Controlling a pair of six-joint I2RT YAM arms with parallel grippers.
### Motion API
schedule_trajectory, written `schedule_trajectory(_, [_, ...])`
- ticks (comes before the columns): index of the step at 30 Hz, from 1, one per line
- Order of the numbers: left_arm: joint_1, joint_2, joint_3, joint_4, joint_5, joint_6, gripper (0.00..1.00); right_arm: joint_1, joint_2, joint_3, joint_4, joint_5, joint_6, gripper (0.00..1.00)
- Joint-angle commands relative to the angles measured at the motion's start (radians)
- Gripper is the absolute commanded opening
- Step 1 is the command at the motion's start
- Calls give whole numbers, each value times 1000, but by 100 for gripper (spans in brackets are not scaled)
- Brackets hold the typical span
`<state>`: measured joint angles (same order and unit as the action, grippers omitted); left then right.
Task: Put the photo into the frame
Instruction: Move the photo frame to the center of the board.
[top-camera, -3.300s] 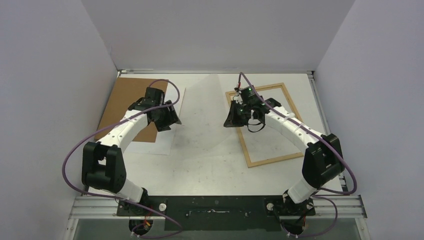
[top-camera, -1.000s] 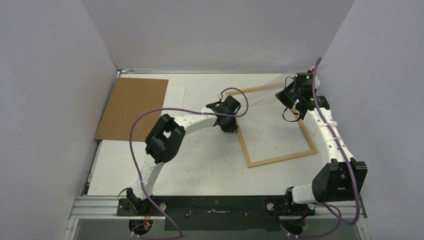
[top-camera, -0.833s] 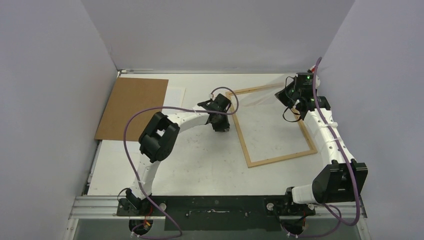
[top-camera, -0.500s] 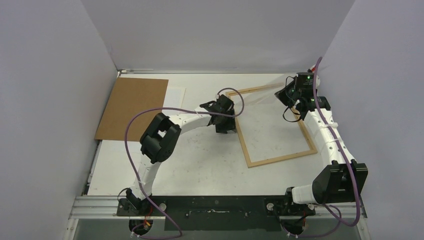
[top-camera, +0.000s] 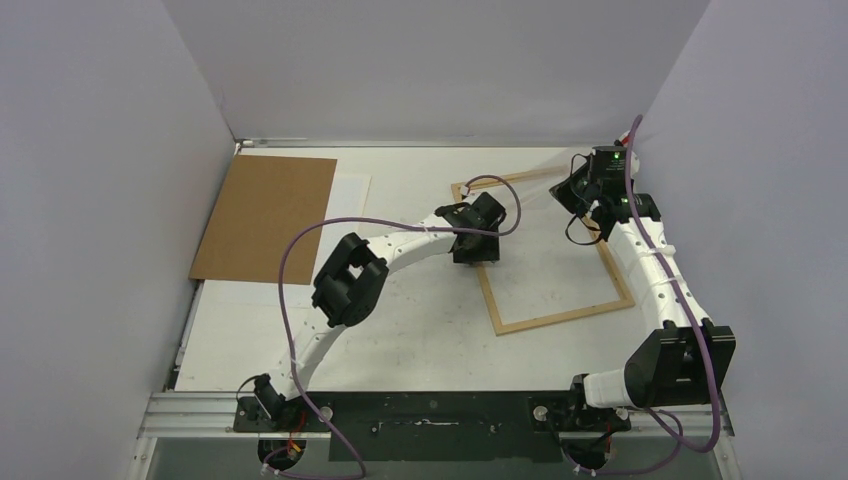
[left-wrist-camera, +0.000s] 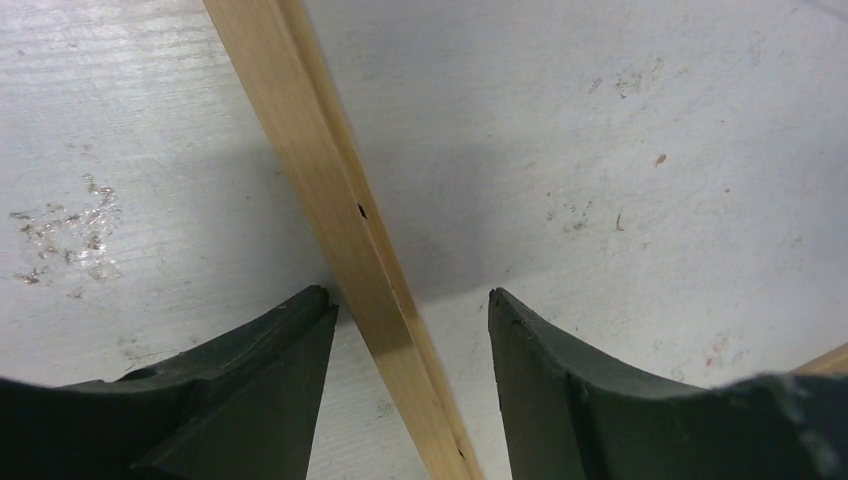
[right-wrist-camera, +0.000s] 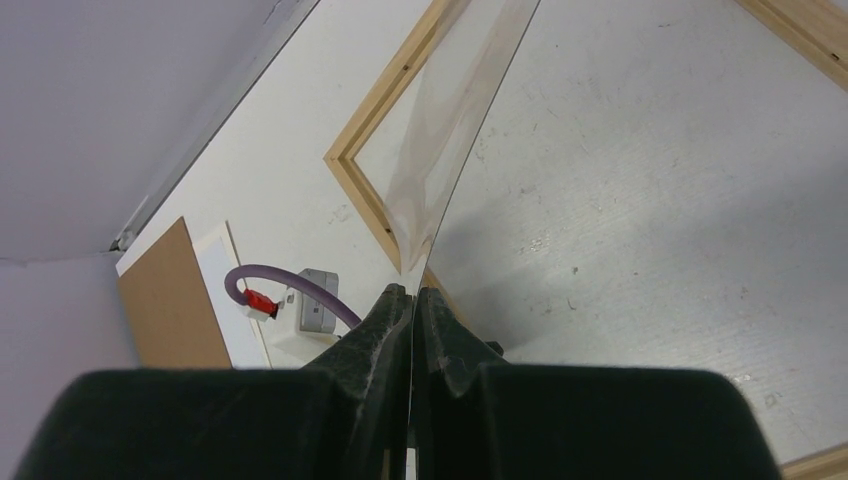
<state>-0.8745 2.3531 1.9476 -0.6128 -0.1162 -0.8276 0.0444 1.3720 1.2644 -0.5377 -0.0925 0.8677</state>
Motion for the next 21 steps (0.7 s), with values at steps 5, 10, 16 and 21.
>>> schedule_trajectory(5, [-11,69,11,-203,-138,-10,40,-5,-17,4,22,16,-26,0])
schedule_trajectory(10, [4,39,-41,-206,-160,5,25,-6,-18,14,24,9,-32,0])
schedule_trajectory(16, [72,-15,-129,-198,-135,20,16,-6,-22,21,44,-17,-35,0])
schedule_trajectory(21, [159,-113,-291,-115,-74,73,14,-6,-14,32,73,-84,-46,0])
